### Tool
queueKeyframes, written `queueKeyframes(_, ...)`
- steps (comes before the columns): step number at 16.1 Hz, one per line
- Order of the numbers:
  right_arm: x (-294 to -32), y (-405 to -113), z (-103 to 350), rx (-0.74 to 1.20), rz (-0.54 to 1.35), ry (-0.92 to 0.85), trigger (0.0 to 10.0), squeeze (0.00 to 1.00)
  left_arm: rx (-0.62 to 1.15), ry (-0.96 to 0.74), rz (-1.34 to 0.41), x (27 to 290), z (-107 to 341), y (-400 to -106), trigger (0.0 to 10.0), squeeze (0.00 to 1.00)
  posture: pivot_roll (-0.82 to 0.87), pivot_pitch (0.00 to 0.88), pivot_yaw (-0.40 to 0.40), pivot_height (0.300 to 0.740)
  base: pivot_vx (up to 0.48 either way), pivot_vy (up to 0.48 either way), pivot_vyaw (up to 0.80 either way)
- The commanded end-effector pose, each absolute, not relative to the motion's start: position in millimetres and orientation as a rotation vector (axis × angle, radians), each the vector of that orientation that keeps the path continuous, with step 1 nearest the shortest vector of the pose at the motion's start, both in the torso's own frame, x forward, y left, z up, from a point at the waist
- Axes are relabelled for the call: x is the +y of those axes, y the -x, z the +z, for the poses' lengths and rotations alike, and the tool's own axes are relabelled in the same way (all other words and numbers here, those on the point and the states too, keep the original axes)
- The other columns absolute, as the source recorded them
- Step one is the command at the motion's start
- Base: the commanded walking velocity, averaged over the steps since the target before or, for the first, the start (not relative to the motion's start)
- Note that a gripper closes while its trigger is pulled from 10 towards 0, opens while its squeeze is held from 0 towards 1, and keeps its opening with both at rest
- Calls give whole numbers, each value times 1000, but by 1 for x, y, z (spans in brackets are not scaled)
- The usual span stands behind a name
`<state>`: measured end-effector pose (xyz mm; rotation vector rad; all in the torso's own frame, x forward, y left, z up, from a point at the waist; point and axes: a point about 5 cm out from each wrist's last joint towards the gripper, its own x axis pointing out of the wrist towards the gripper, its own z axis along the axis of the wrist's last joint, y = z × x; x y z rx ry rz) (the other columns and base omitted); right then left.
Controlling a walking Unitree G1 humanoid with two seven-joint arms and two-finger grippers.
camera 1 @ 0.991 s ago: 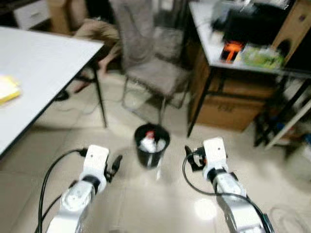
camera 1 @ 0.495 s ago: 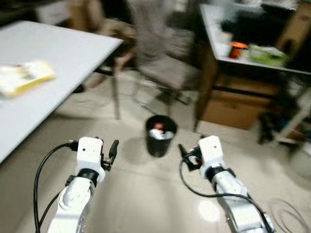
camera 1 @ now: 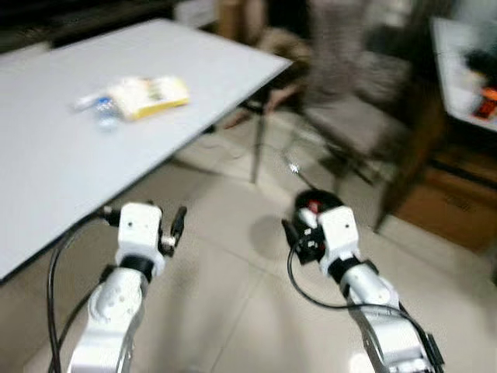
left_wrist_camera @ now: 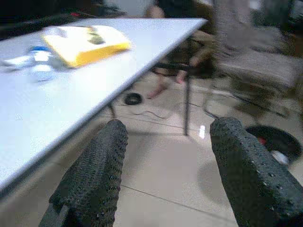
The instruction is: Picking trash to rubbish bin
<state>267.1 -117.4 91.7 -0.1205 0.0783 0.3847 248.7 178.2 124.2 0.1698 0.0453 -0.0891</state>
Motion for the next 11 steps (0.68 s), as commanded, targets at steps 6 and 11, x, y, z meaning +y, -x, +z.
queueKeyframes(6, -127, -277, 109, 8, 314, 82, 10000, 0, -1, -170, -88, 180, 141, -260, 10000, 0, 51, 0, -75, 740, 303, 0, 267)
queueKeyframes(11, -139, -265, 101, 44, 247, 83, 10000, 0, -9, -202, -112, 176, 143, -269, 10000, 0, 34, 0, -65, 740, 327, 0, 0)
